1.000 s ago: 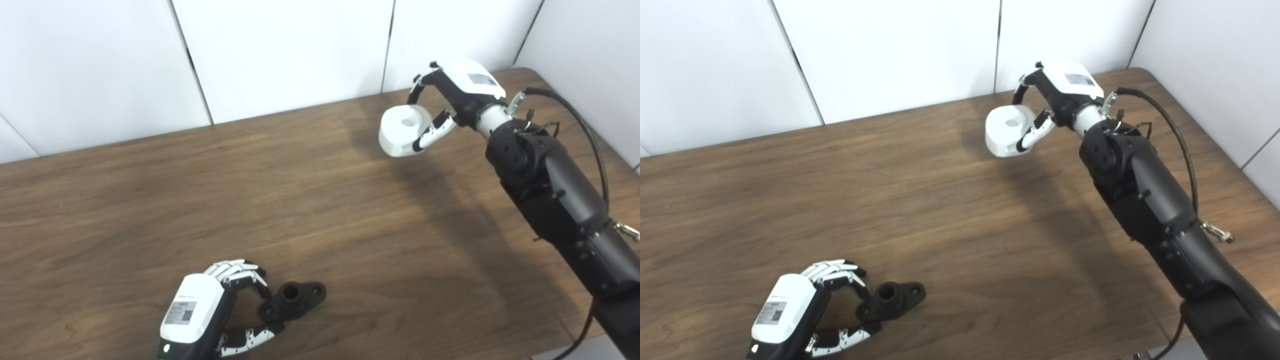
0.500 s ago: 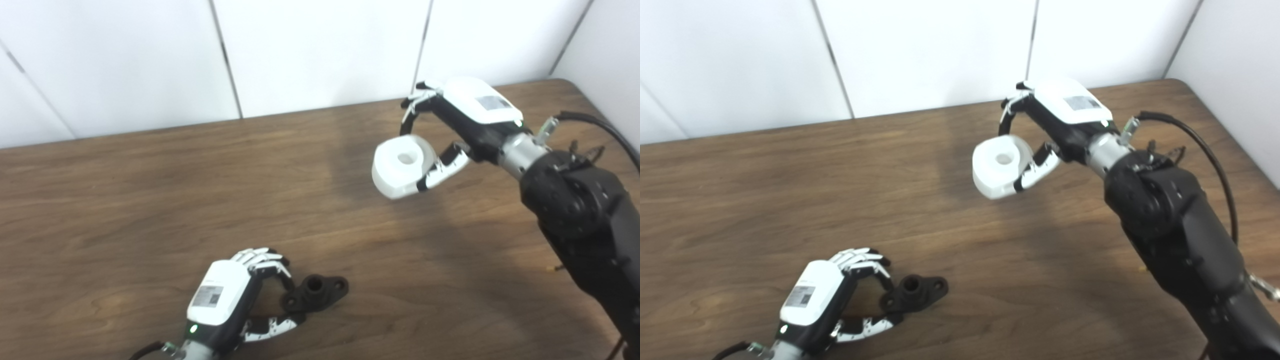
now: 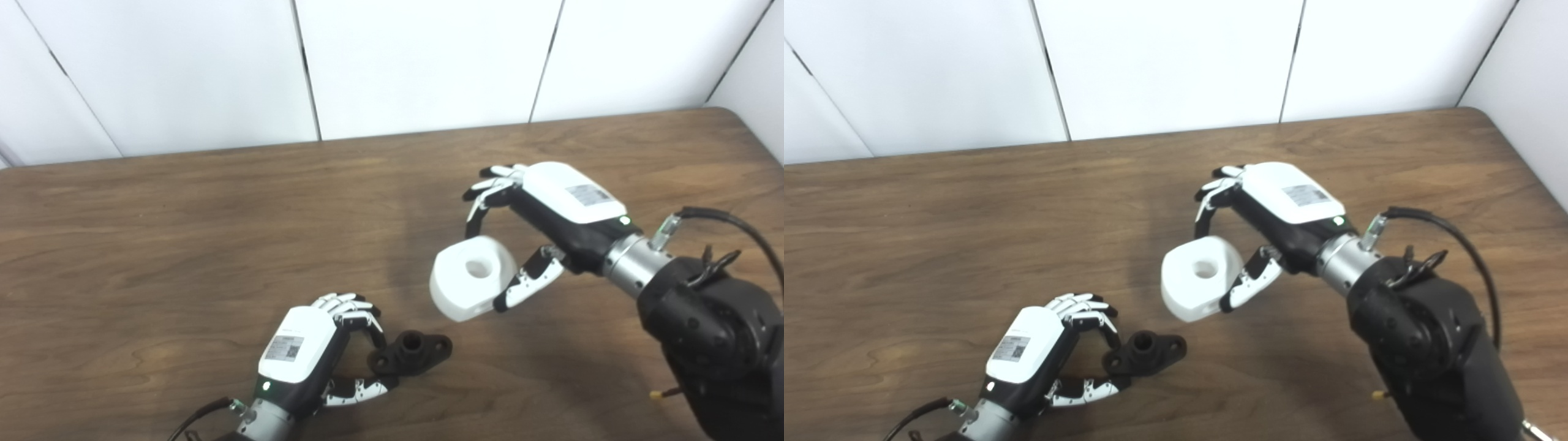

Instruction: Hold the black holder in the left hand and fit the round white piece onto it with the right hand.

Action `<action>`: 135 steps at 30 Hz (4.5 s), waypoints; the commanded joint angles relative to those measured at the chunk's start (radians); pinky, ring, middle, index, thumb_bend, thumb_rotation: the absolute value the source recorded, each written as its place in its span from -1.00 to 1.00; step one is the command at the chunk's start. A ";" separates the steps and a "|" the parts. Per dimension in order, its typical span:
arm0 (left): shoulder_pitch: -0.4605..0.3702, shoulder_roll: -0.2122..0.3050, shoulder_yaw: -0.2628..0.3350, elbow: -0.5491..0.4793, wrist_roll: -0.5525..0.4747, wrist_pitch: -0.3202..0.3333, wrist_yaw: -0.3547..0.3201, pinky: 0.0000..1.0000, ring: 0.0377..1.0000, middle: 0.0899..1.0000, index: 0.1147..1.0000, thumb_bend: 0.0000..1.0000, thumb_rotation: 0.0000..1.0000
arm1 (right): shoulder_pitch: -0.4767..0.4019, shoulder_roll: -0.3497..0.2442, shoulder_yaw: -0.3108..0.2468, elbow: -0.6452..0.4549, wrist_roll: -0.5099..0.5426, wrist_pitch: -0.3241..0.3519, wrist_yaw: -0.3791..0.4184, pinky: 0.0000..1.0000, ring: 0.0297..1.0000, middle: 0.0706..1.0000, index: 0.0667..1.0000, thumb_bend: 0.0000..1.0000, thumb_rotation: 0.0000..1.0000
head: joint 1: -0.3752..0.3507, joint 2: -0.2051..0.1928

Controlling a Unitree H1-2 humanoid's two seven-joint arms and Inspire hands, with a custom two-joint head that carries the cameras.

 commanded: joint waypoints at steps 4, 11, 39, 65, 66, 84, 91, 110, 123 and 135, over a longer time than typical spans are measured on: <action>0.003 0.002 -0.024 0.017 0.049 0.026 -0.046 0.72 0.66 0.45 -0.15 0.03 -0.91 | 0.003 0.068 0.008 -0.057 -0.036 -0.010 0.021 0.88 0.87 0.61 -0.11 0.05 -0.73 | 0.001 0.007; -0.005 -0.002 -0.030 0.008 0.054 0.038 -0.058 0.73 0.66 0.46 -0.15 0.03 -0.91 | 0.016 0.127 0.004 -0.086 -0.067 -0.010 0.068 0.80 0.88 0.61 -0.11 0.05 -0.74 | 0.001 0.018; -0.013 -0.010 -0.046 -0.018 0.054 0.066 -0.071 0.72 0.67 0.45 -0.16 0.03 -0.92 | 0.067 0.160 0.023 -0.068 -0.084 -0.100 0.094 0.72 0.90 0.62 -0.11 0.05 -0.74 | 0.011 0.046; -0.013 -0.012 -0.057 -0.027 0.063 0.077 -0.076 0.72 0.67 0.45 -0.15 0.03 -0.92 | 0.107 0.232 0.040 -0.002 -0.133 -0.217 0.022 0.68 0.91 0.60 -0.11 0.05 -0.74 | 0.009 0.045; -0.014 -0.012 -0.058 -0.027 0.065 0.077 -0.075 0.72 0.67 0.45 -0.15 0.03 -0.92 | 0.108 0.233 0.039 -0.001 -0.133 -0.218 0.023 0.67 0.91 0.60 -0.11 0.05 -0.74 | 0.008 0.046; -0.013 -0.014 -0.056 -0.033 0.051 0.078 -0.078 0.73 0.67 0.45 -0.16 0.03 -0.92 | 0.098 0.214 0.037 0.006 -0.158 -0.221 0.068 0.70 0.91 0.60 -0.10 0.05 -0.72 | 0.003 0.050; -0.014 -0.013 -0.056 -0.030 0.052 0.076 -0.076 0.73 0.68 0.45 -0.16 0.03 -0.92 | 0.090 0.206 0.039 -0.004 -0.191 -0.216 0.121 0.87 0.97 0.69 0.23 0.98 -0.39 | 0.001 0.049; -0.019 -0.019 -0.057 -0.027 0.066 0.081 -0.079 0.73 0.68 0.45 -0.15 0.03 -0.92 | 0.081 0.222 0.023 -0.017 -0.226 -0.217 0.189 0.94 1.00 0.82 0.41 1.00 -0.22 | 0.001 0.045; -0.019 -0.015 -0.051 -0.017 0.062 0.075 -0.066 0.70 0.65 0.43 -0.16 0.03 -0.91 | 0.065 0.231 -0.013 -0.037 -0.203 -0.185 0.239 1.00 1.00 0.89 0.54 1.00 -0.17 | 0.002 0.039; -0.019 -0.015 -0.034 -0.014 0.063 0.106 -0.090 0.70 0.64 0.45 -0.15 0.04 -0.89 | 0.054 0.240 -0.052 -0.048 -0.198 -0.176 0.284 1.00 1.00 0.91 0.61 1.00 -0.17 | 0.010 0.034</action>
